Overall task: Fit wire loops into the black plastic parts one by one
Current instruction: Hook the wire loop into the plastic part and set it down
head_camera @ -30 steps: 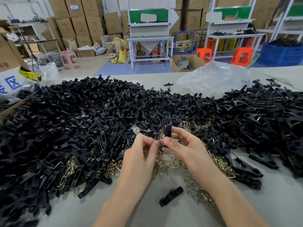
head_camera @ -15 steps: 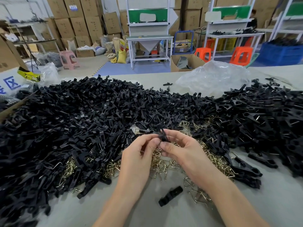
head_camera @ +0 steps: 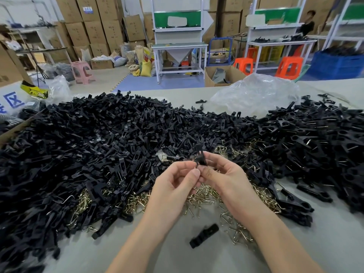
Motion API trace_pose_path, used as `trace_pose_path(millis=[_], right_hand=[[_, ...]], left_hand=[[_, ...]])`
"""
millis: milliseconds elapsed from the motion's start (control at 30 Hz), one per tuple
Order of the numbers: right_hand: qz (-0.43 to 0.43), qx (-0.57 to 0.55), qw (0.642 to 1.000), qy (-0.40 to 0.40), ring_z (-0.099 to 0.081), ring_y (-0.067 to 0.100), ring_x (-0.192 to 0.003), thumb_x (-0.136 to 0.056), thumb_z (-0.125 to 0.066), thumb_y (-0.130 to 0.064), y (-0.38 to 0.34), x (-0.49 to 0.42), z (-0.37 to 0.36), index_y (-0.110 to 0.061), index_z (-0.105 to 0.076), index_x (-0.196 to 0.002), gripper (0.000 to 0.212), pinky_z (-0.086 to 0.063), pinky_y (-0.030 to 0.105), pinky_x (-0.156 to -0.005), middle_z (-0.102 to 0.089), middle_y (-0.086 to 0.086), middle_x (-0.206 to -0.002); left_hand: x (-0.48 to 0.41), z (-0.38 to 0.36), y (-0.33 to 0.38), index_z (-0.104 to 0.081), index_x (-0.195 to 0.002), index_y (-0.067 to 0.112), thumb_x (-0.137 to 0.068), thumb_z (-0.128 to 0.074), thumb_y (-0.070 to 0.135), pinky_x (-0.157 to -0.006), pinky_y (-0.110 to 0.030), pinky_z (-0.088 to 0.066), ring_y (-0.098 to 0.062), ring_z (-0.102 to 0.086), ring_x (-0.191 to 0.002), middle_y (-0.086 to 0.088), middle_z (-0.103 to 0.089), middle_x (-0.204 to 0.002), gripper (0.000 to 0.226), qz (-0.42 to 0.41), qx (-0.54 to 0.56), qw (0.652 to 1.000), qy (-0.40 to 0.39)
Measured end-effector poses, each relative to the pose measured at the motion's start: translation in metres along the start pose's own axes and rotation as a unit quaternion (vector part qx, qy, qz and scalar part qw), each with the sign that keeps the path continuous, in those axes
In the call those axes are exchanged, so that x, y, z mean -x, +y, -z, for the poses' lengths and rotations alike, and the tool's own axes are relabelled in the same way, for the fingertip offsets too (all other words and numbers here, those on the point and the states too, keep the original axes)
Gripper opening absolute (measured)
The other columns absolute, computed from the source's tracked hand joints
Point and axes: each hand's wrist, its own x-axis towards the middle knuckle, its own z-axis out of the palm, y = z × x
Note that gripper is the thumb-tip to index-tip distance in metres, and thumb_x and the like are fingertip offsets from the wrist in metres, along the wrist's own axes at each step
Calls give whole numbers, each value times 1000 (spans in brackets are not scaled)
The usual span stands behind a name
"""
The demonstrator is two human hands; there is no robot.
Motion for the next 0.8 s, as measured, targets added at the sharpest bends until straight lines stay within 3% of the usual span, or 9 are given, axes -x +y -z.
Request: trace_pose_path(millis=[100,200,300,400,633,800], right_hand=[[24,69,997,8,-74,13,-83,-80,-79,-11,-1,2,-2,-30,-80,-101,28,-57,19,-76,-76,-7,-93],[45,111,993,7,-75,10,-82,-83,-78,-6,-4,2,-1,-44,-79,-96,40,-57,15,-74,-75,-14,-92],[79,247,966,18,-71,5,-86,-85,-79,-9,-3,1,3,-56,-73,-95,48,-54,15,-78,-73,-17,-99],[113,329,938,5,-63,0,-92,-86,-78,-10,1,2,4,-51,-72,-101,44,-46,9,-79,-65,-20,-102],[129,346,929,-2,-60,0,-91,-87,-76,-10,6,3,5,-42,-73,-109,39,-44,8,-77,-59,-21,-99],[128,350,928,-3,-60,-1,-80,-89,-75,-8,4,4,4,-41,-72,-110,40,-46,8,-67,-57,-21,-93]], left_hand=[[-1,-3,-2,-68,-104,7,-94,-65,11,-69,-21,-56,-13,-69,-76,-5,-75,-82,11,4,13,1000,26],[-4,1,-1,-70,-99,7,-95,-65,11,-67,-19,-55,-12,-66,-69,-3,-72,-74,8,0,13,998,67],[-9,13,0,-71,-96,7,-96,-65,15,-70,-22,-56,-14,-62,-66,-3,-67,-70,10,4,38,992,117],[-10,17,1,-70,-92,7,-96,-65,18,-73,-30,-53,-15,-59,-65,-3,-65,-66,12,20,24,993,113],[-8,17,2,-72,-88,10,-95,-67,23,-75,-37,-49,-14,-57,-63,-3,-66,-63,15,36,-27,994,97],[-8,17,1,-72,-88,10,-94,-67,25,-72,-36,-48,-14,-56,-62,-3,-66,-62,16,42,-25,994,95]])
